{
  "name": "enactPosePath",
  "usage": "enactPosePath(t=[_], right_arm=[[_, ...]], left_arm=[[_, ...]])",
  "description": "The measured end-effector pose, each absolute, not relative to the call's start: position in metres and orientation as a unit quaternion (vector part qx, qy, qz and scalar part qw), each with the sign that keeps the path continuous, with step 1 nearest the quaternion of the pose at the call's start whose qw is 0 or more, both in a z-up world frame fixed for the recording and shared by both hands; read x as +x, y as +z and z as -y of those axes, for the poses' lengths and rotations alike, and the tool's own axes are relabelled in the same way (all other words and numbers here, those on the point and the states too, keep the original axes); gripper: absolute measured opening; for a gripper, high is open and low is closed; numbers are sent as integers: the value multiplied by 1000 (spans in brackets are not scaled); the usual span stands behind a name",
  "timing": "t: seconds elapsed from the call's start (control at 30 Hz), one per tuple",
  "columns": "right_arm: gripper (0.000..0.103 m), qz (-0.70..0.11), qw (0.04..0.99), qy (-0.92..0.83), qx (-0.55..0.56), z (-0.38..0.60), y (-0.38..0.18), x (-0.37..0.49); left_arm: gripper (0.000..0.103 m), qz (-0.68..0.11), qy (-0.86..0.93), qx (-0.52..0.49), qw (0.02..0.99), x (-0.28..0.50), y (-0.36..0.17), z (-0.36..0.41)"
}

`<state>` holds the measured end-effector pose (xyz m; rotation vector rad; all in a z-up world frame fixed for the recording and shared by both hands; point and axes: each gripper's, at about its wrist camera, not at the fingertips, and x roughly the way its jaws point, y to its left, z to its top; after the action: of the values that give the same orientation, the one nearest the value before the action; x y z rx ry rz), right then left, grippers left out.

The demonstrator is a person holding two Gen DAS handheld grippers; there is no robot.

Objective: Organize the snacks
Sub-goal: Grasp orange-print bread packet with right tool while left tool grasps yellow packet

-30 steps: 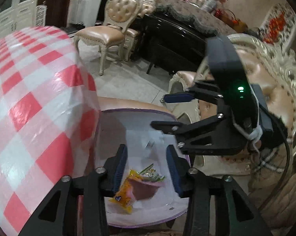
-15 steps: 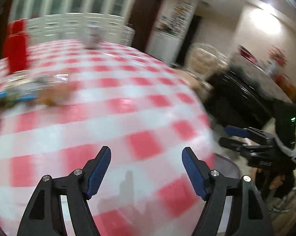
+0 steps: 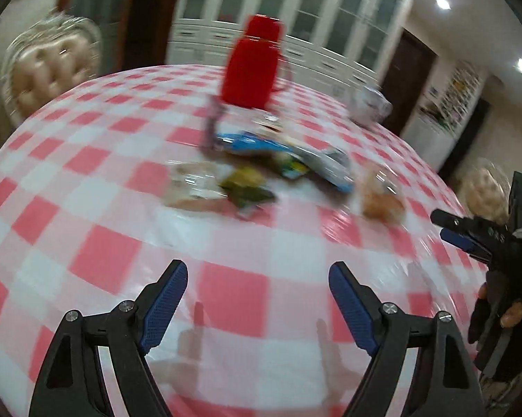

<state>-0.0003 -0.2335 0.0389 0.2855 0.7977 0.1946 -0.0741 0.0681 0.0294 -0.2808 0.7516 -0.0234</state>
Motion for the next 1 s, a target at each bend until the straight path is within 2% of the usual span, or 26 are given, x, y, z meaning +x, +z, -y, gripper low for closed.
enactPosePath(t=[0.2, 0.37, 0.43, 0.47, 0.5, 0.7, 0.87, 0.9, 0.93, 0.97, 1.0], right_arm=[[82, -393, 906, 29, 151, 195, 39, 72], [82, -440, 892, -24, 99, 176, 14, 122], [81, -439, 893, -1, 98, 180, 10, 121], [67, -434, 895, 11, 103, 185, 10, 117], [60, -430, 896, 23, 109, 189, 11, 113], [56, -399, 907, 66, 122, 222, 27, 55], [57, -372, 913, 106, 130, 225, 36, 18], [57, -367, 915, 112, 128, 223, 38, 14], [57, -360, 917, 120, 124, 220, 40, 7], [57, -354, 919, 127, 121, 218, 41, 3], [57, -349, 920, 132, 118, 216, 41, 1]], left_arm=[[84, -374, 13, -169, 912, -53, 17, -93], [84, -382, 12, -179, 907, -44, 17, -97], [84, -385, 6, -180, 905, -38, 19, -95], [84, -385, 5, -180, 905, -35, 20, -93], [84, -385, 3, -179, 905, -30, 21, -90], [84, -420, -18, -156, 894, 22, 12, -55], [83, -432, 49, -124, 892, 59, 5, -42], [80, -431, 51, -123, 892, 62, 5, -42], [52, -427, 51, -120, 895, 63, 6, -42], [32, -429, 41, -115, 895, 62, 6, -42], [32, -429, 29, -118, 895, 59, 7, -42]])
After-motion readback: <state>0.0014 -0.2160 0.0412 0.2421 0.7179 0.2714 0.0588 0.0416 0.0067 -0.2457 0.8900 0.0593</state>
